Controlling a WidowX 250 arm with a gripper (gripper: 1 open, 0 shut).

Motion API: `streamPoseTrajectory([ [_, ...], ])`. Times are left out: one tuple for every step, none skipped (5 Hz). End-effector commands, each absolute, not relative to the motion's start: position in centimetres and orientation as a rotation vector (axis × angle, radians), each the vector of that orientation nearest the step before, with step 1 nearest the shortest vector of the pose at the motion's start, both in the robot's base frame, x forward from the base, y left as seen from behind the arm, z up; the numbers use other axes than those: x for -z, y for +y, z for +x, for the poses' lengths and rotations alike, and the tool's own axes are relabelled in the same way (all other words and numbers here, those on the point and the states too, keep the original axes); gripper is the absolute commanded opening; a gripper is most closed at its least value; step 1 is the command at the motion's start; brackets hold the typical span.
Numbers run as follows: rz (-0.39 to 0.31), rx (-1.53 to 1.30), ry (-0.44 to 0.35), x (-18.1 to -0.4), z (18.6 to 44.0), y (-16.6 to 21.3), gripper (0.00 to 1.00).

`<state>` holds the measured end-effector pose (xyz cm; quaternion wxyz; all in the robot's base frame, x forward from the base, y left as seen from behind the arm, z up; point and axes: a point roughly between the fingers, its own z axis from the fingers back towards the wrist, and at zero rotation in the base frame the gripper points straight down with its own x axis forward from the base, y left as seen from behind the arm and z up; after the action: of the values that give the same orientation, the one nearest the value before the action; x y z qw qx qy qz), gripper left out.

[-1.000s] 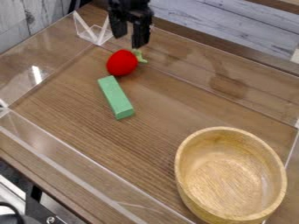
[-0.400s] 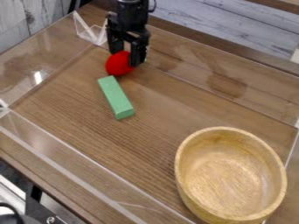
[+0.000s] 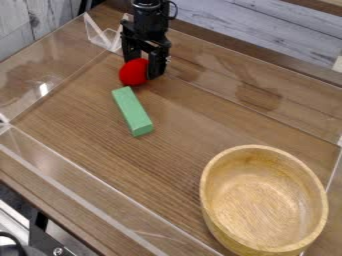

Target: Move the red object to the right side of the table

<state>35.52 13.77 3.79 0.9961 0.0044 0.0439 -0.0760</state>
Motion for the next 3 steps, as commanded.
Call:
streamPoseTrajectory([
  [0.015, 0.14, 0.074, -4.42, 35.49, 14.2, 1.0],
  [0.004, 0.132, 0.074, -4.4, 35.31, 14.15, 0.0],
  [-0.018, 0.121, 0.066, -5.01, 34.88, 13.98, 0.0],
])
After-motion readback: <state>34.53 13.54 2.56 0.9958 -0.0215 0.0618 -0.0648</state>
